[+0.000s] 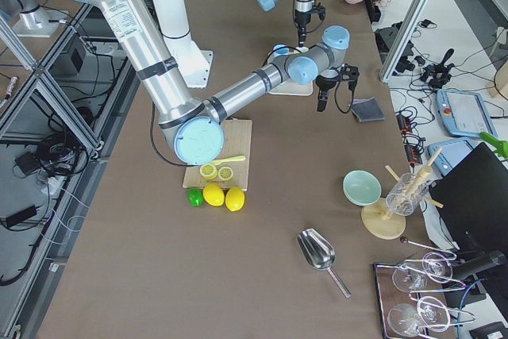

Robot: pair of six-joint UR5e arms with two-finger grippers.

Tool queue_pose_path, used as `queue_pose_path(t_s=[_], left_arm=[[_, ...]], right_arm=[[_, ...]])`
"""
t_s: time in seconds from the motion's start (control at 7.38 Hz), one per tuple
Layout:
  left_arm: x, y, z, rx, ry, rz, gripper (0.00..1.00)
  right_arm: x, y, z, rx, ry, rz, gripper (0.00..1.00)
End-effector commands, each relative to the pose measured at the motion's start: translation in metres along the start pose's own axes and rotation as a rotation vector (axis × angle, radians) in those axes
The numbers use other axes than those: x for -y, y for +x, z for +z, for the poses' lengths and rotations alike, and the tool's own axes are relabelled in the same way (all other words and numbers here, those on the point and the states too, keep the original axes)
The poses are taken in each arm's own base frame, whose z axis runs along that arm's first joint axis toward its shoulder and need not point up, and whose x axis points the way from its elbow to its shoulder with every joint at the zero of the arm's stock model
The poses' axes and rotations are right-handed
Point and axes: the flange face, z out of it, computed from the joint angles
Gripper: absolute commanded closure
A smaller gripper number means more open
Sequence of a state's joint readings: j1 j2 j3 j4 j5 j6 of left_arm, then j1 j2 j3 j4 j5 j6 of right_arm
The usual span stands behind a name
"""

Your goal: Place all cups on tray

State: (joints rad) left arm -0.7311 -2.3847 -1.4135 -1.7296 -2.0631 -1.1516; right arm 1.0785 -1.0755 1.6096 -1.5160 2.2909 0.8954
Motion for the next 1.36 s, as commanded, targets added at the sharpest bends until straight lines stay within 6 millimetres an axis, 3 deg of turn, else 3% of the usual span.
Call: queue_pose_path(t_s=[0.0, 0.27, 0.41, 0.68, 0.95, 1.22], left_arm=[[-0.005, -0.041, -0.064, 0.050, 0.010, 0.100, 0.02], [-0.002, -0.130, -0.156, 0.117, 0.045, 0.171, 0.02], [-0.004, -0.175, -0.176, 0.130, 0.050, 0.205, 0.02], [0.005, -0.293, -0.211, 0.160, 0.041, 0.300, 0.02], [0.005, -0.428, -0.248, 0.152, 0.009, 0.397, 0.02], [-0.018, -0.511, -0.267, 0.180, 0.029, 0.375, 0.02]], right_arm=[[0.006, 0.019, -0.018, -0.015, 0.003, 0.014, 0.00], [0.004, 0.069, -0.032, -0.041, 0.009, -0.028, 0.00], [0.006, 0.101, -0.049, -0.050, 0.018, -0.047, 0.00], [0.003, 0.197, -0.074, -0.061, 0.022, -0.136, 0.00], [0.000, 0.270, -0.104, -0.071, 0.016, -0.209, 0.00], [-0.014, 0.339, -0.118, -0.111, -0.011, -0.305, 0.00]])
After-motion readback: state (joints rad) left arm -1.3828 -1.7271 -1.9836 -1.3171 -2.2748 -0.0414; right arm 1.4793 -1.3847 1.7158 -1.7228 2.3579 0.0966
